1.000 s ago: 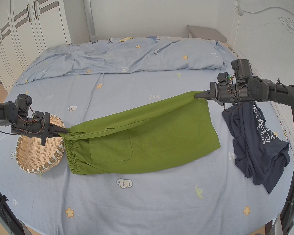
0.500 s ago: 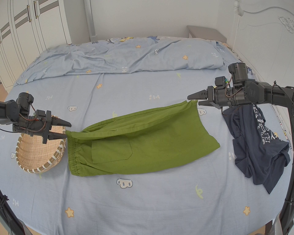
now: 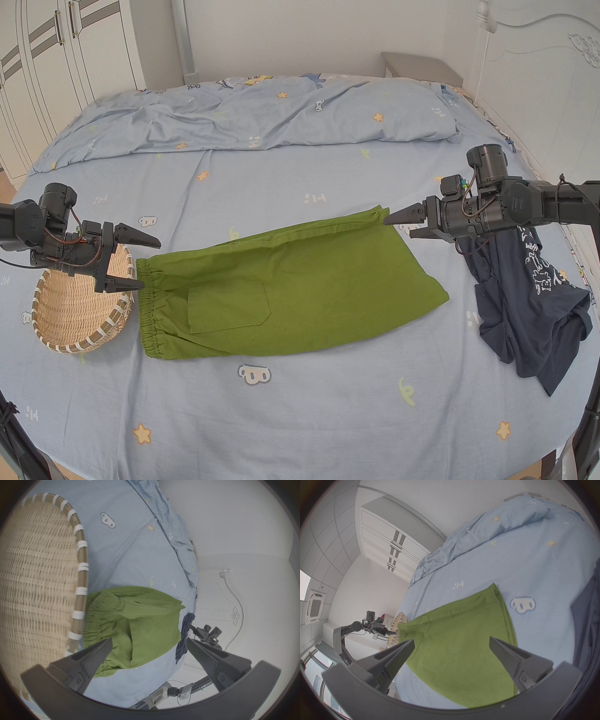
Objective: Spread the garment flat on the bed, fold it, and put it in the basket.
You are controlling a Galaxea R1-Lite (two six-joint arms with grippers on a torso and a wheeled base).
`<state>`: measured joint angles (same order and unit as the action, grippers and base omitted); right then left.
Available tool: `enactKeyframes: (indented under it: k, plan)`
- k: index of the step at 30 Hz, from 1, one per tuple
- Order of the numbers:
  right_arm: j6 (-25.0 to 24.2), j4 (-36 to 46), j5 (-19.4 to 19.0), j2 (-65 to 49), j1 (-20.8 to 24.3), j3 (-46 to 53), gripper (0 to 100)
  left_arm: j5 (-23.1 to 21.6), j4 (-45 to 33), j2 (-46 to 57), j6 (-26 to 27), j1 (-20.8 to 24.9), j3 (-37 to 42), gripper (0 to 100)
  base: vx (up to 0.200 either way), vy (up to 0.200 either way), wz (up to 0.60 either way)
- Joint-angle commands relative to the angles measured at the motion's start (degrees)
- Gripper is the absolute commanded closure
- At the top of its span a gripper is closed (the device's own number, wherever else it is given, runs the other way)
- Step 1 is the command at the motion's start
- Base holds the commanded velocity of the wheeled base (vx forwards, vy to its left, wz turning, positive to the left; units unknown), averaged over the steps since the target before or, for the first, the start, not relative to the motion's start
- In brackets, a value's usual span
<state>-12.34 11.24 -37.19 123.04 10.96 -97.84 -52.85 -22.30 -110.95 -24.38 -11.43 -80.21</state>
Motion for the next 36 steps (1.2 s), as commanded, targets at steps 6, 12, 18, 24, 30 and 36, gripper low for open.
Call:
enactKeyframes:
  k: [6,12,18,24,30,36]
  plan:
    - [-0.8,-12.6,-0.6,-15.0,-1.6,24.3,0,1.5,10.3,-2.9,-7.1,6.4,-0.5,0,0.000,0.000,0.00]
    - [-2.9,-27.4,-2.7,-20.2,-3.0,39.0,0,12.7,19.9,-11.0,-13.2,8.2,-4.2,0,0.000,0.000,0.00]
    - [-4.1,-29.3,-2.9,-21.0,-2.3,40.0,0,13.8,20.5,-13.8,-16.5,7.2,-10.0,0,0.000,0.000,0.00]
    - [-3.8,-29.5,-2.8,-20.9,-2.3,40.2,0,15.3,20.6,-16.4,-17.5,7.3,-13.1,0,0.000,0.000,0.00]
    - [-3.8,-29.5,-2.8,-20.9,-2.3,40.2,0,17.3,20.6,-17.1,-19.2,7.1,-16.5,0,0.000,0.000,0.00]
    - [-3.7,-29.5,-2.8,-20.9,-2.3,40.3,0,17.3,21.2,-17.0,-19.3,6.0,-16.6,0,0.000,0.000,0.00]
